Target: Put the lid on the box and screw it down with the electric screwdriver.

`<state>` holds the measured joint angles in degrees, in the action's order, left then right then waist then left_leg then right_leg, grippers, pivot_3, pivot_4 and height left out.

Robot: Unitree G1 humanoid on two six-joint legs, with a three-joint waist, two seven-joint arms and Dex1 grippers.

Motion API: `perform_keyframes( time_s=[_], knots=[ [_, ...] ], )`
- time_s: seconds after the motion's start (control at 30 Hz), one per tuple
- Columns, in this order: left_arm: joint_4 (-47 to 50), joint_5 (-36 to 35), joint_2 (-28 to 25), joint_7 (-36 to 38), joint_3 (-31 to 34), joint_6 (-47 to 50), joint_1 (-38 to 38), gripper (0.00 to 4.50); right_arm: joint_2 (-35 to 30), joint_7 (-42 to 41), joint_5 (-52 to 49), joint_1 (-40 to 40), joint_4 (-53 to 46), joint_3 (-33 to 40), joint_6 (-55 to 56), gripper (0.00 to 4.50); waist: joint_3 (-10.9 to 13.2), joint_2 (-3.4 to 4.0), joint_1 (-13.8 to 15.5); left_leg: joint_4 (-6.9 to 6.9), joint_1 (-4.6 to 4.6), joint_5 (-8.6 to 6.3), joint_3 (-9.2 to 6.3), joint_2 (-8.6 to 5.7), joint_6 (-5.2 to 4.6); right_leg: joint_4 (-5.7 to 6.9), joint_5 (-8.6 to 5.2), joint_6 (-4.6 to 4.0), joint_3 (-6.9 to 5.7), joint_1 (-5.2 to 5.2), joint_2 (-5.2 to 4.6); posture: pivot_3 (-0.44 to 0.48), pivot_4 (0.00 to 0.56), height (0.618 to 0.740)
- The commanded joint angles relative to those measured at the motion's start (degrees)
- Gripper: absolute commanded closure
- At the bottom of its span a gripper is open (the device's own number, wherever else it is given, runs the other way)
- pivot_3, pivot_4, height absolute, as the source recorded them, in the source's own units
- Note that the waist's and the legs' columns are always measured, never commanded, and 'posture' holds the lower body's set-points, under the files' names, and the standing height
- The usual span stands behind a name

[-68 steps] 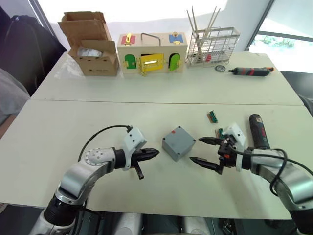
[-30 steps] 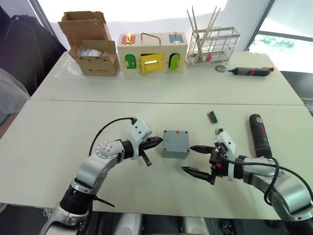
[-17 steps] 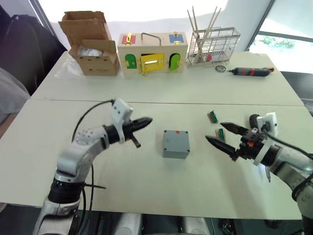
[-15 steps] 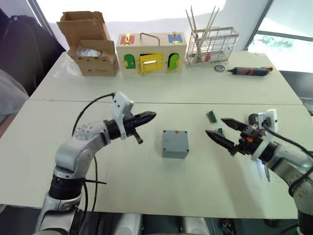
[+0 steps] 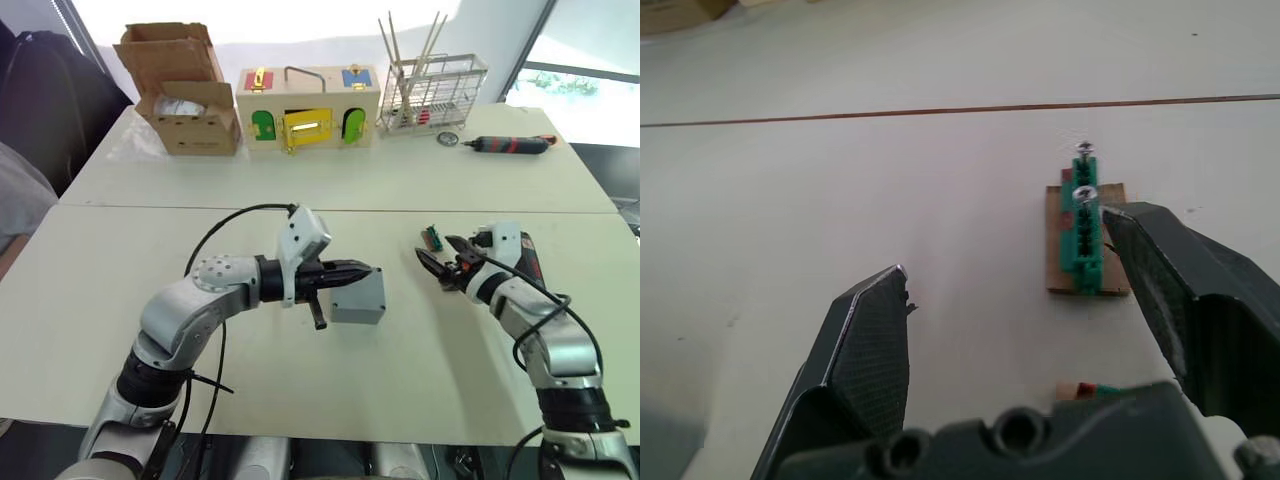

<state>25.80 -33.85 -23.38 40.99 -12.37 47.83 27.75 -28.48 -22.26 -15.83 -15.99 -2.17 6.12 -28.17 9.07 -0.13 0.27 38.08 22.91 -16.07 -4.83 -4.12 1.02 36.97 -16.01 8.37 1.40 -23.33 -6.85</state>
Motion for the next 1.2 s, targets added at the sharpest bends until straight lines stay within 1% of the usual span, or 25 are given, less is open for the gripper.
perform_keyframes(
  time_s=[0.03,0.1,0.2,0.77,0.87,0.9,0.93,1.2],
  knots=[
    [0.70,0.78,-0.06,-0.30,0.32,-1.70,0.44,4.50,0.91,1.11,1.60,-2.05,1.84,0.50,2.79,1.26,0.00,0.00,0.02,-0.01,0.00,0.00,0.00,0.00,0.00,0.00,0.00,0.00,0.00,-0.01,0.01,0.000,0.150,0.731],
    [0.59,1.13,-0.19,-0.33,0.28,-1.88,0.25,4.50,1.30,1.14,2.14,-2.47,2.77,0.58,3.60,1.74,0.00,0.00,0.11,-0.02,0.01,0.00,-0.01,0.00,0.00,-0.01,0.00,0.00,0.00,-0.01,0.00,0.000,0.150,0.731],
    [0.53,1.49,-0.29,-0.32,0.05,-2.29,-0.06,4.50,1.69,0.85,2.54,-2.88,3.50,0.41,4.15,2.84,0.00,0.00,0.08,-0.02,0.01,0.00,0.00,-0.01,0.00,-0.01,0.00,0.00,0.00,-0.01,0.00,0.000,0.150,0.731],
    [0.50,3.47,0.12,-0.26,-1.35,-3.42,-1.21,4.50,2.86,1.13,3.61,-4.31,5.63,1.09,5.64,2.84,0.00,0.00,-0.07,-0.02,0.01,0.00,0.00,0.00,0.01,0.00,0.00,0.00,0.00,-0.01,0.00,0.000,0.150,0.731],
    [0.30,4.16,0.03,-0.10,-2.05,-3.91,-1.40,4.50,3.07,1.44,3.76,-4.64,5.97,1.05,6.03,3.66,0.00,0.00,-0.11,-0.02,0.01,0.00,0.00,0.00,0.01,0.00,0.00,0.00,0.00,-0.01,0.00,0.000,0.150,0.731],
    [0.25,4.32,0.00,-0.08,-2.23,-4.07,-1.44,4.50,3.11,1.51,3.83,-4.72,6.12,1.01,6.15,4.16,0.00,0.00,-0.14,-0.02,0.01,0.00,0.00,0.00,0.01,0.00,0.00,0.00,0.00,-0.01,0.00,0.000,0.150,0.731],
    [0.32,4.37,0.01,-0.12,-2.30,-4.06,-1.45,4.50,3.13,1.58,3.83,-4.74,6.12,1.05,6.19,4.47,0.00,0.00,-0.18,-0.02,0.01,0.00,0.00,0.00,0.01,0.00,0.00,0.00,0.00,-0.01,0.01,0.000,0.150,0.731],
    [0.30,4.92,0.09,0.10,-2.45,-4.19,-1.82,4.50,3.11,1.64,3.84,-4.55,5.82,0.94,5.97,4.47,0.00,0.00,-0.18,-0.02,0.01,0.00,-0.01,0.00,0.01,0.00,0.00,0.00,0.00,-0.01,0.01,0.000,0.150,0.731]
  ],
)
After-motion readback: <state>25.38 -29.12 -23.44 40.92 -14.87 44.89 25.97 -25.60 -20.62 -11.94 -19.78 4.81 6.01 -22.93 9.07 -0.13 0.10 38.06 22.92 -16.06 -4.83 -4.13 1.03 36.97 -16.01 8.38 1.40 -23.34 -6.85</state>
